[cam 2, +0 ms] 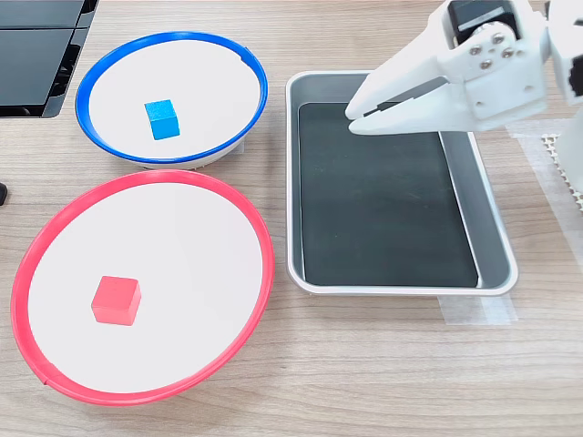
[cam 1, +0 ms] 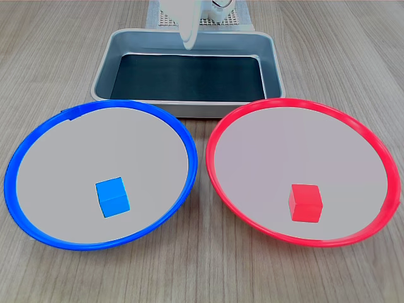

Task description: Move two blocks from tray to matching dishes

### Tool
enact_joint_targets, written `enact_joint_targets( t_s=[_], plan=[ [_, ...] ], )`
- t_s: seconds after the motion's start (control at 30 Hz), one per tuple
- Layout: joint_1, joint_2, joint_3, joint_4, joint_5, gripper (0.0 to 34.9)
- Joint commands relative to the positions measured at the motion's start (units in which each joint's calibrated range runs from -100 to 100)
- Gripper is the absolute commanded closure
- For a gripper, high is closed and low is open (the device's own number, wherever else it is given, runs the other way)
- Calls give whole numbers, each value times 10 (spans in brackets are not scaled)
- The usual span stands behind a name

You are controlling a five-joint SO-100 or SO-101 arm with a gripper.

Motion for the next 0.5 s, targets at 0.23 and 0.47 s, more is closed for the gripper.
enact_joint_targets(
  t_s=[0.23, 0.47],
  plan=[
    [22, -35, 3, 104, -1, 348],
    [19, -35, 3, 104, 1, 346]
  ],
)
